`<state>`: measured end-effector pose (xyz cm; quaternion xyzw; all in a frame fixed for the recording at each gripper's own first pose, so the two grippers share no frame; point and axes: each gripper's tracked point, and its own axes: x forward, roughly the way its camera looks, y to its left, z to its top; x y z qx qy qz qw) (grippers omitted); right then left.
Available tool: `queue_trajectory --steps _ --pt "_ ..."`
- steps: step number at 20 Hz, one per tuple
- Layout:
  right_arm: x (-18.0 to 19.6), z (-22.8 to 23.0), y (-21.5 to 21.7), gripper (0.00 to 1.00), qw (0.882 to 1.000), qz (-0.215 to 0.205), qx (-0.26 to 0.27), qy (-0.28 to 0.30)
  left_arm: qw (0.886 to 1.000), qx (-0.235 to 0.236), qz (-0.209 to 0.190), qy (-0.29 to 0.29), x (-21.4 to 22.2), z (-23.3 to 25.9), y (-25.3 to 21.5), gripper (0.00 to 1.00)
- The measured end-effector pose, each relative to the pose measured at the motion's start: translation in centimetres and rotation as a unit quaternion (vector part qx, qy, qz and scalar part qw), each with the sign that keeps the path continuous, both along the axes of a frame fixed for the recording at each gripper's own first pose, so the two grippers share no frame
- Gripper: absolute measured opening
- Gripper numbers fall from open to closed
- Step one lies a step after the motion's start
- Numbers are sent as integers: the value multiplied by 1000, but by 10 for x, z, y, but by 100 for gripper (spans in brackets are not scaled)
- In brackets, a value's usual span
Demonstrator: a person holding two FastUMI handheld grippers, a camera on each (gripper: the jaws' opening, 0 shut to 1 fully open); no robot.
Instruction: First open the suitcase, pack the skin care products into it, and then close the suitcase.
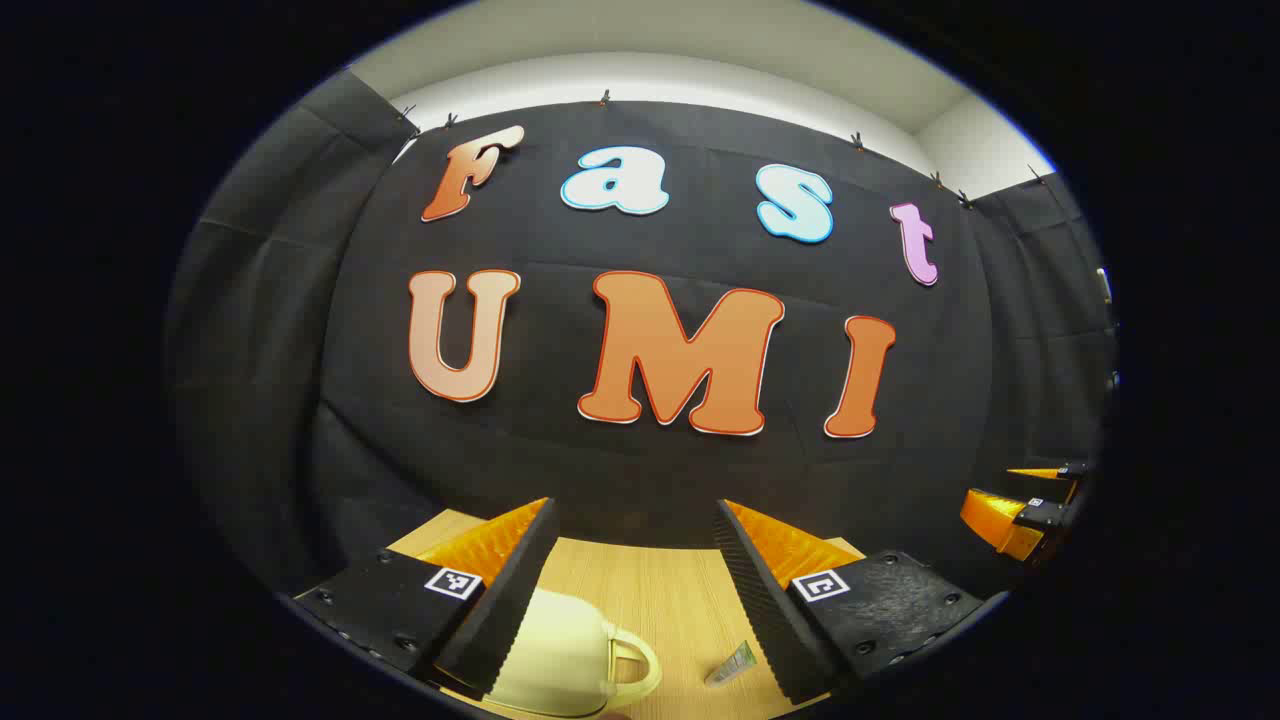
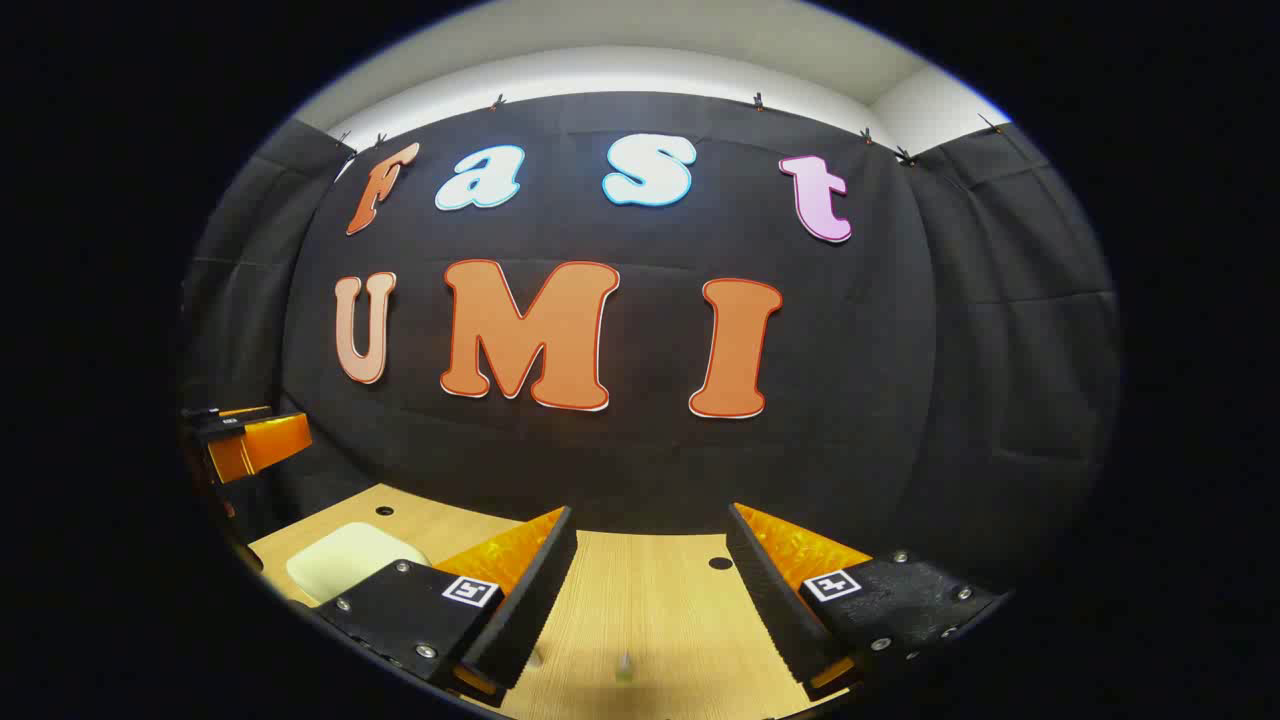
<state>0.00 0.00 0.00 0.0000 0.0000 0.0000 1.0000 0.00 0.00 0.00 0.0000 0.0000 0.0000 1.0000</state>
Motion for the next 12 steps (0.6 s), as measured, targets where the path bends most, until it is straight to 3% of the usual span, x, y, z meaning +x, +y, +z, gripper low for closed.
queue_trajectory --steps 2,5,8,12 --pt "-4 -5 0 95 1000 0 6 6 1000 2 -12 -2 1 0 -4 97" --pt "-10 -5 -11 95 999 -25 -29 -8 1000 10 -18 -12 6 -2 -4 97" --pt "-15 -3 6 95 1000 1 -26 -11 1000 4 -27 -6 -3 -12 -2 96" --pt "-15 -2 14 95 1000 -5 -18 -18 999 -23 -25 -4 -10 -12 16 97"
